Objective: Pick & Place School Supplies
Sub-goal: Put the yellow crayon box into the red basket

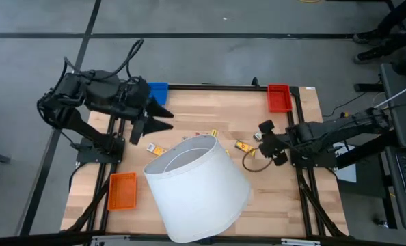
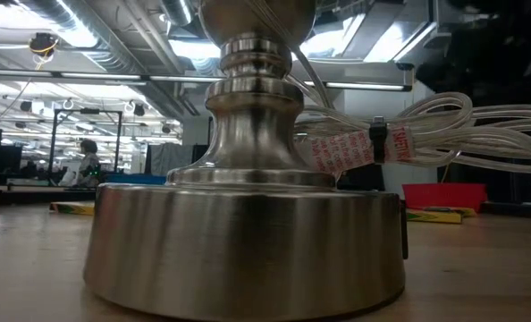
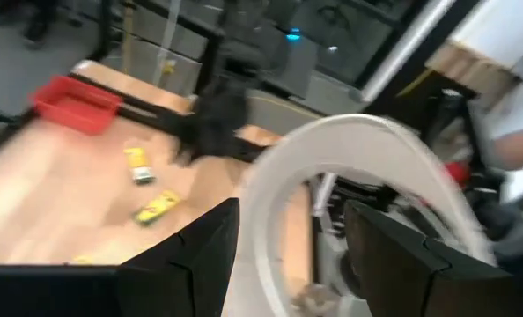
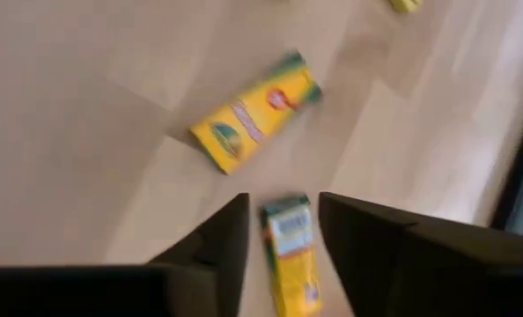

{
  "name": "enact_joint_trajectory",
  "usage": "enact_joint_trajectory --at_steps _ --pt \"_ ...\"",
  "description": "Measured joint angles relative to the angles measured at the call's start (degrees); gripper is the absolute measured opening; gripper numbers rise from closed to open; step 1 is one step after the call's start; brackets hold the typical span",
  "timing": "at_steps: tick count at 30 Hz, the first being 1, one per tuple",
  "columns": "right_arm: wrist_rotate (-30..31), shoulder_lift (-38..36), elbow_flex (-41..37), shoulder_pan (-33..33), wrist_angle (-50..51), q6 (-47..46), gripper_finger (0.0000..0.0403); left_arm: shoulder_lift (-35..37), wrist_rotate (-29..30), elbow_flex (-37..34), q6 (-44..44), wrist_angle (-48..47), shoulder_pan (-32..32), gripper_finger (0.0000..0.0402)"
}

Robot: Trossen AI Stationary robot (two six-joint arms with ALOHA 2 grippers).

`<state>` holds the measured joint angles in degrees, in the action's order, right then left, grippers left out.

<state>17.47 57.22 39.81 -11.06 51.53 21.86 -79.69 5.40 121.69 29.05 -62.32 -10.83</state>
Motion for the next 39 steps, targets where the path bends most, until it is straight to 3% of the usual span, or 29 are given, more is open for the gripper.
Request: enact_joint_trajectory --at_steps 5,8,13,22,39 --pt "-0.7 1.0 -0.7 7.9 -0.3 3.5 0.0233 0.3 1.4 0.3 2.2 2.1 -3.6 0.0203" --pt "-4.5 1.1 -2.3 12.4 -0.6 11.1 0.0276 0.8 3.9 0.3 2.7 2.4 -6.0 0.0203" --pt "-7.4 1.1 -6.9 18.6 -1.7 20.8 0.0315 1.3 8.3 0.3 3.4 2.4 -9.9 0.0203" --pt "-14.1 3.8 -10.6 25.1 -11.4 29.2 0.0314 1.3 14.2 0.3 3.9 2.3 -14.4 0.0203" --pt "-14.1 16.4 -10.5 33.5 -18.9 31.5 0.0282 1.3 16.9 0.3 4.7 2.6 -15.1 0.0203"
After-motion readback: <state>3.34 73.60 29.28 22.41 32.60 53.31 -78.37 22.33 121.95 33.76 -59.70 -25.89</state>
